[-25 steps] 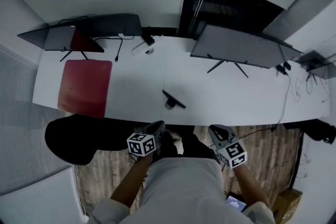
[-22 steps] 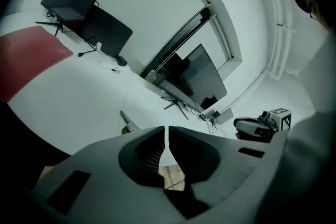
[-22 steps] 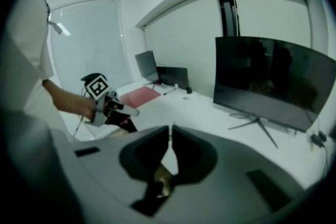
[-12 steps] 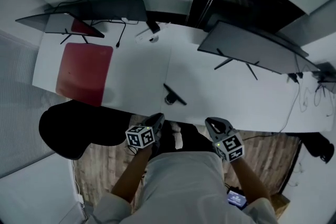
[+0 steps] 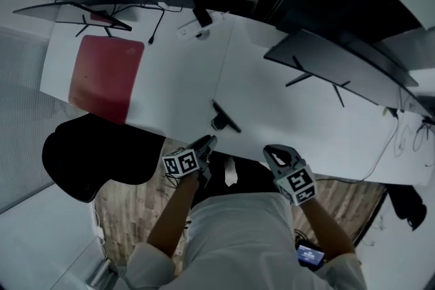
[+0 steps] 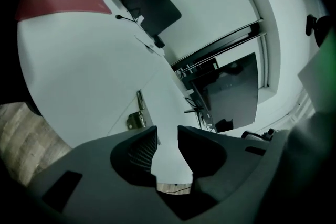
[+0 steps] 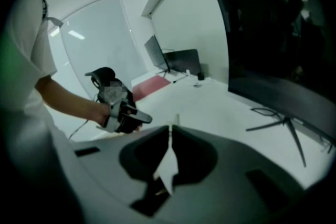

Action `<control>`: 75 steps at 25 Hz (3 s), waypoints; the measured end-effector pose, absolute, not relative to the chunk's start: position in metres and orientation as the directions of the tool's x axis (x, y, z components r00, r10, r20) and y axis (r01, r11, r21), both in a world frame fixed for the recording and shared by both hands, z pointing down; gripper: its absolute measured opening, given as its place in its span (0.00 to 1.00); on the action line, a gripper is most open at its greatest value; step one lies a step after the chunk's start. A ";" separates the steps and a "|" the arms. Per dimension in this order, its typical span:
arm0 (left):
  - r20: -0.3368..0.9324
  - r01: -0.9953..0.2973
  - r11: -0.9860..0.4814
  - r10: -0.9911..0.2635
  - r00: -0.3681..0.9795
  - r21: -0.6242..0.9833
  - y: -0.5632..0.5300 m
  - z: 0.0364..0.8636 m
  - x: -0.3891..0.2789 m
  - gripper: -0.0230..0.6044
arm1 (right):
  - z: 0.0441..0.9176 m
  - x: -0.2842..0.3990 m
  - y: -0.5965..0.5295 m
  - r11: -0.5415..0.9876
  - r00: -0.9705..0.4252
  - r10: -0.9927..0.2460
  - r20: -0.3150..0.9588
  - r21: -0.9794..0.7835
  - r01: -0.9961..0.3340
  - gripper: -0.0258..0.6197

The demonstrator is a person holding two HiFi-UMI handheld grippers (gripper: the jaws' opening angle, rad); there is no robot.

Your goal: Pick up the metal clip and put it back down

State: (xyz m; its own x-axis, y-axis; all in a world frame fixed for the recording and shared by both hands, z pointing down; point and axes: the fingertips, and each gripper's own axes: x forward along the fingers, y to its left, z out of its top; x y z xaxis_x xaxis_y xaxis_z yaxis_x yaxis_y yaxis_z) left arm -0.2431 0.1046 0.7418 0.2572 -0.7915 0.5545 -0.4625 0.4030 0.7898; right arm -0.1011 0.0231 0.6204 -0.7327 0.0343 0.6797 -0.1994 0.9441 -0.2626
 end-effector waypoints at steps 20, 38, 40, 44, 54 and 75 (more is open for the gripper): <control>0.593 -0.319 0.513 -0.768 0.243 0.796 0.076 0.813 -0.240 0.39 | 0.664 -0.115 -0.003 0.924 -0.719 0.173 0.673 -0.364 -0.119 0.10; 0.567 -0.200 0.532 -0.795 0.217 0.823 0.058 0.826 -0.246 0.10 | 0.682 -0.102 -0.017 0.906 -0.715 0.177 0.676 -0.395 -0.150 0.10; 0.561 -0.198 0.527 -0.800 0.213 0.826 0.055 0.825 -0.247 0.09 | 0.681 -0.102 -0.017 0.905 -0.715 0.178 0.676 -0.398 -0.151 0.10; 0.563 -0.200 0.529 -0.801 0.204 0.825 0.053 0.823 -0.248 0.09 | 0.677 -0.100 -0.017 0.910 -0.708 0.187 0.681 -0.392 -0.137 0.10; 0.574 -0.281 0.511 -0.787 0.227 0.812 0.048 0.800 -0.240 0.09 | 0.670 -0.085 -0.027 0.911 -0.735 0.143 0.662 -0.379 -0.164 0.10; 0.530 -0.470 0.330 -0.749 0.397 0.818 0.023 0.683 -0.187 0.09 | 0.628 -0.036 -0.072 0.830 -0.790 -0.088 0.606 -0.395 -0.395 0.10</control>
